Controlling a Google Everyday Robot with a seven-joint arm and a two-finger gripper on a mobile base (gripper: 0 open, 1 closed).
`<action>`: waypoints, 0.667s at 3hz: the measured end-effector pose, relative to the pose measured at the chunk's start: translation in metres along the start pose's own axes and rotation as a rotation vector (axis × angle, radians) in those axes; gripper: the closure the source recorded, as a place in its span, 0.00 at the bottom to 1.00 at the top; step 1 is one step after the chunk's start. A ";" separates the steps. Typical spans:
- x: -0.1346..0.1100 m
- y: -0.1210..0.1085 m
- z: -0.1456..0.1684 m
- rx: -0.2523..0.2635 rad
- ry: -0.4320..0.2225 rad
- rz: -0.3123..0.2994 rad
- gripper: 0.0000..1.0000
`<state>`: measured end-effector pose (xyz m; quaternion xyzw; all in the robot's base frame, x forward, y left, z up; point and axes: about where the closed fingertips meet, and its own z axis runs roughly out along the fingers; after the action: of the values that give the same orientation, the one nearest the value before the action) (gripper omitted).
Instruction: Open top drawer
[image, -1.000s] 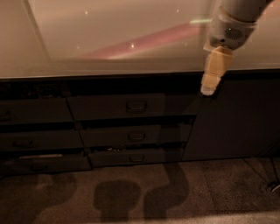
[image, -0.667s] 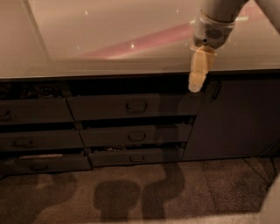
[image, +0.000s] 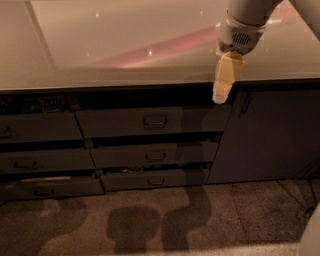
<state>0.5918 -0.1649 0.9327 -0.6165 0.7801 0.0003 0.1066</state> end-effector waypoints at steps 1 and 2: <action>0.002 -0.005 0.036 -0.009 0.024 -0.004 0.00; 0.000 0.001 0.076 -0.035 0.070 -0.038 0.00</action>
Offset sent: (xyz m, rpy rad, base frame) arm 0.0038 0.0171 -0.1217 -0.1320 0.1116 0.0752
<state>0.6034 -0.1545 0.8586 -0.6327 0.7713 -0.0094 0.0686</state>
